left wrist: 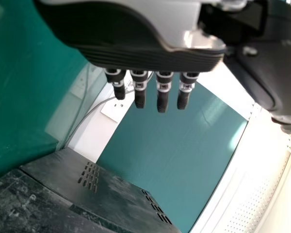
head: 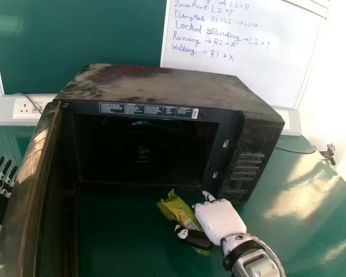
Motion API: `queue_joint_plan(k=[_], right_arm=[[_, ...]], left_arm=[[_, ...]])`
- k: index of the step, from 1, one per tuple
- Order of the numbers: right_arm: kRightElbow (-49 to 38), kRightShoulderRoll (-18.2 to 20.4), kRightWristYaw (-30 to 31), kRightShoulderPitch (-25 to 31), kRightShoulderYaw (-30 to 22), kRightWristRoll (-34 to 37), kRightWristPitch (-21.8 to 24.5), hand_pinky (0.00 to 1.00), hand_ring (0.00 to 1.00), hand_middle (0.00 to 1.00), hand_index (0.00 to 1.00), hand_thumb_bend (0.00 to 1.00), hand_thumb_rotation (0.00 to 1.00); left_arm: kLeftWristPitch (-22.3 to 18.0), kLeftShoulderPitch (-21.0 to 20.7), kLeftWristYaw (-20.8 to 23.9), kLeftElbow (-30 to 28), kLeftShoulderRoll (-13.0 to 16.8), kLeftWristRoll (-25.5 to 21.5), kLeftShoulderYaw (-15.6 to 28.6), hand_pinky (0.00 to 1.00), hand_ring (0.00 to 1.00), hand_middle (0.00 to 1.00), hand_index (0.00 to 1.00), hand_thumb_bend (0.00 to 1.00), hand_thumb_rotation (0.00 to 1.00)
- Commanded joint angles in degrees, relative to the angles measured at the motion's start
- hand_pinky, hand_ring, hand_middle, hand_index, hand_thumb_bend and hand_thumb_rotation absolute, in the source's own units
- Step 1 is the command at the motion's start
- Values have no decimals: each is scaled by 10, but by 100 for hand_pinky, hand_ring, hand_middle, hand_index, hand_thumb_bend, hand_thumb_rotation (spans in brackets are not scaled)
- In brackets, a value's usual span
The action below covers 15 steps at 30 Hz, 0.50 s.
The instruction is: Put biscuit inside oven
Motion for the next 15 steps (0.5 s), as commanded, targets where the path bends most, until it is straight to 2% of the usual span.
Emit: queue_joint_plan(k=[1, 6, 15], right_arm=[[-12, 5, -8, -15, -8, 3, 1, 59, 58, 48, 51, 53, 0], [-15, 11, -3, -26, -4, 1, 1, 58, 57, 47, 53, 52, 0], [-13, 33, -8, -39, 0, 1, 2, 55, 55, 46, 53, 52, 0]], left_arm=[[9, 11, 1, 13, -14, -10, -2, 68, 75, 82, 92, 8, 0], [3, 11, -3, 16, -13, -7, -1, 64, 74, 82, 91, 8, 0], [5, 13, 0, 13, -14, -7, -1, 64, 74, 81, 91, 8, 0]])
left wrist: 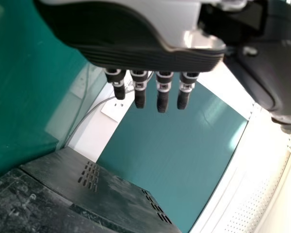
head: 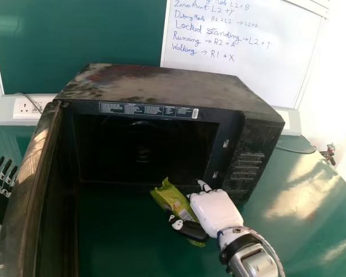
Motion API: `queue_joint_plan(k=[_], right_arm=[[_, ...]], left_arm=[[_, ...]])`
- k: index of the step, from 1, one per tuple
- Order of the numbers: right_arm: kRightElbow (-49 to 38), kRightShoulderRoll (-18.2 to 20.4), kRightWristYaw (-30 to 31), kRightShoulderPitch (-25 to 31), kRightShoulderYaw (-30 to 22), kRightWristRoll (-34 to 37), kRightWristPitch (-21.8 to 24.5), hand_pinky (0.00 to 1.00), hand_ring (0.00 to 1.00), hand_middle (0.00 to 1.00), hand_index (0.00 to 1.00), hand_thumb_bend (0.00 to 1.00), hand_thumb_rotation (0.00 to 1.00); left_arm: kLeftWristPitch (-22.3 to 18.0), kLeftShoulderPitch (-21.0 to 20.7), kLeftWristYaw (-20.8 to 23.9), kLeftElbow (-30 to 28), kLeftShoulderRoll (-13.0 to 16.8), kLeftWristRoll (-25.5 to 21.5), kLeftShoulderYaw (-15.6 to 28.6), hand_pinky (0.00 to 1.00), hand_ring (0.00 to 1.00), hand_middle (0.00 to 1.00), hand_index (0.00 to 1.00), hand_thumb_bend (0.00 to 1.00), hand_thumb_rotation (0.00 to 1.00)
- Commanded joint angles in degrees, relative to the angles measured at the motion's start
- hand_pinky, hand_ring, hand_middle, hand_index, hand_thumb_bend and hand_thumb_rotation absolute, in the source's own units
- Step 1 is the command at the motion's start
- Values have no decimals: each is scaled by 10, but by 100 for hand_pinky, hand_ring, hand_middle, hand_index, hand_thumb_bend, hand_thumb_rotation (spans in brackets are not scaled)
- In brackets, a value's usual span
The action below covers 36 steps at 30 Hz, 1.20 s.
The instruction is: Put biscuit inside oven
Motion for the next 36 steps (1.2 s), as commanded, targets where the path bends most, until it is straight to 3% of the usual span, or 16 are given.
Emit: queue_joint_plan(k=[1, 6, 10, 18, 36], right_arm=[[-4, 6, -9, -16, 0, 3, 0, 55, 55, 46, 54, 52, 0], [-2, 13, -5, -29, 3, 4, -3, 56, 56, 47, 53, 52, 0], [4, 19, -7, -39, 9, 4, -4, 57, 56, 46, 53, 52, 0], [13, 30, -9, -57, 18, 6, -7, 59, 56, 46, 54, 52, 0], [66, 44, -41, -101, 38, 6, -11, 53, 51, 45, 54, 52, 0]], left_arm=[[7, 12, 1, 13, -14, -9, -1, 64, 74, 81, 91, 8, 0], [6, 11, 0, 15, -14, -9, 0, 64, 74, 81, 91, 8, 0], [2, 12, -2, 16, -14, -6, -1, 57, 73, 81, 91, 8, 0], [4, 12, -6, 16, -14, -11, -1, 60, 73, 81, 91, 7, 0], [1, 12, -4, 16, -16, -11, -4, 56, 73, 81, 90, 7, 0]])
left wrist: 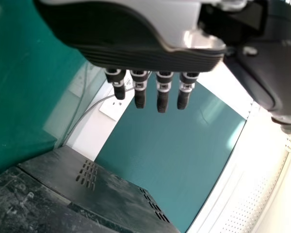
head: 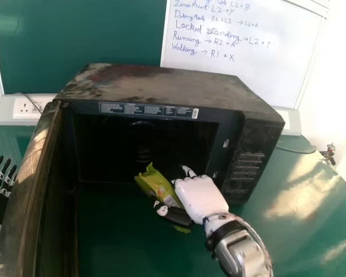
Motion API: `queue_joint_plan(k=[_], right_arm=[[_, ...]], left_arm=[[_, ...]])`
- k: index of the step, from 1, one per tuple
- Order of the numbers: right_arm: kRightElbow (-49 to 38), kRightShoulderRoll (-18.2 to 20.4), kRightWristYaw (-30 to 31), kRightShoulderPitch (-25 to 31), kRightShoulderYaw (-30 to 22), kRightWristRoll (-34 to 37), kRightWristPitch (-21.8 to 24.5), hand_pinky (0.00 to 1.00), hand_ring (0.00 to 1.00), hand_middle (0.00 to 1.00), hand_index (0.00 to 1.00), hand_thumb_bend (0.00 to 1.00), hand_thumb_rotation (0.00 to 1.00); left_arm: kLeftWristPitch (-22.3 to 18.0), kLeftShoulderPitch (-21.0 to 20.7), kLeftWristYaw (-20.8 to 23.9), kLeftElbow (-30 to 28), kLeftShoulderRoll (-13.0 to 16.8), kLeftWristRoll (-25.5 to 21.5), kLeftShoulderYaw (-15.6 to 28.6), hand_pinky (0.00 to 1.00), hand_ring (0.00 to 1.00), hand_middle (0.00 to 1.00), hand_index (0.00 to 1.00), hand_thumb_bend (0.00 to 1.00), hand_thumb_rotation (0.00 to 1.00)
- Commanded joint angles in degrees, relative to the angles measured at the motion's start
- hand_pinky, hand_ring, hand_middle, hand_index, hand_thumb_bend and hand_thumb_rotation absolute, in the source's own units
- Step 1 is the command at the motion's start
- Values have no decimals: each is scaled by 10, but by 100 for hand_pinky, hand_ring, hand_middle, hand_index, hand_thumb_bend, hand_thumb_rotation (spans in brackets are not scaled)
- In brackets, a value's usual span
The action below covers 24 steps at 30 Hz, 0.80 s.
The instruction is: Put biscuit inside oven
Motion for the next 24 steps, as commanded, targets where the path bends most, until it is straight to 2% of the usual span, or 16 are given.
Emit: queue_joint_plan(k=[1, 6, 11, 14, 18, 24], right_arm=[[6, 6, -14, -16, 4, 4, -1, 54, 53, 46, 53, 52, 0], [17, 14, -23, -25, 8, 6, 1, 54, 56, 47, 52, 52, 0], [28, 13, -21, -39, 12, 5, 0, 55, 60, 49, 50, 53, 0], [36, 10, -26, -47, 11, 11, -7, 52, 57, 48, 52, 52, 0], [45, 12, -29, -57, 11, 17, -5, 50, 55, 46, 54, 52, 0], [67, 14, -47, -71, 13, 27, -6, 46, 51, 45, 54, 52, 0]], left_arm=[[9, 14, 3, 13, -17, -6, -4, 56, 73, 81, 90, 7, 0], [12, 16, 11, 5, -19, -4, -6, 61, 74, 81, 90, 8, 0], [13, 15, 11, 5, -20, -5, -7, 59, 73, 81, 90, 8, 0], [8, 14, 8, 9, -20, -4, -7, 54, 72, 81, 89, 9, 0], [10, 14, 9, 7, -20, -4, -8, 60, 73, 82, 90, 8, 0], [8, 11, 3, 14, -20, -6, -7, 53, 72, 81, 89, 8, 0]])
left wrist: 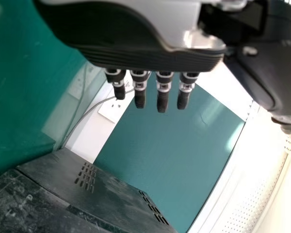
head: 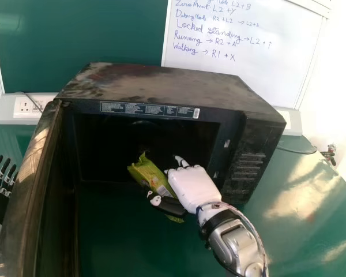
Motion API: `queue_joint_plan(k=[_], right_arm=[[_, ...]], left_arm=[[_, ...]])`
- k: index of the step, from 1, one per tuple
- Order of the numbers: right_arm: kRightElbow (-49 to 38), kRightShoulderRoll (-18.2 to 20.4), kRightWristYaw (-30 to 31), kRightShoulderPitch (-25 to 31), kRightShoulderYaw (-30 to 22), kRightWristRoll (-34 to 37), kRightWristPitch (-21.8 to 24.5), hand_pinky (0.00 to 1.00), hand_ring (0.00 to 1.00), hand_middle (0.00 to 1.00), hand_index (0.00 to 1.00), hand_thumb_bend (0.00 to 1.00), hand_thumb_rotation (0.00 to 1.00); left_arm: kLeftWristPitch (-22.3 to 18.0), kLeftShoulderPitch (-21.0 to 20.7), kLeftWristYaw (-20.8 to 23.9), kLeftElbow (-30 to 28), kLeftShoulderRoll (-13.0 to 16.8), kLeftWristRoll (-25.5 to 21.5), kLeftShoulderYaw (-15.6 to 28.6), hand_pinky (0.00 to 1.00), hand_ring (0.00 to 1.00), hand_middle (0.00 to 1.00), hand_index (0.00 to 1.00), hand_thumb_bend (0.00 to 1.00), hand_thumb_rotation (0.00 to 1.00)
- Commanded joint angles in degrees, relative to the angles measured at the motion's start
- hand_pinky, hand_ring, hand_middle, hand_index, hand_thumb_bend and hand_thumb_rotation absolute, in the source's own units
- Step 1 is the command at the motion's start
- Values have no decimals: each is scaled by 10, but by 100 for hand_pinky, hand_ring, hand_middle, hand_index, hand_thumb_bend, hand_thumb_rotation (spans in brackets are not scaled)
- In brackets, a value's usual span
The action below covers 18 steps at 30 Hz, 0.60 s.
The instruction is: Put biscuit inside oven
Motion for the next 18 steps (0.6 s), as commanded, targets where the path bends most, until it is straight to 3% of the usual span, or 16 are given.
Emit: queue_joint_plan(k=[1, 4, 18], right_arm=[[11, 2, -14, -19, 2, 4, 1, 47, 51, 45, 54, 52, 0], [23, 4, -19, -28, 4, 5, 3, 50, 55, 46, 53, 52, 0], [77, 5, -50, -70, 12, 24, 0, 45, 47, 44, 55, 52, 0]], left_arm=[[4, 10, -7, 21, -18, -6, -5, 53, 72, 81, 89, 8, 0], [5, 10, -10, 22, -18, -7, -5, 53, 72, 80, 89, 8, 0], [4, 9, -10, 25, -19, -7, -4, 51, 72, 80, 88, 8, 0]])
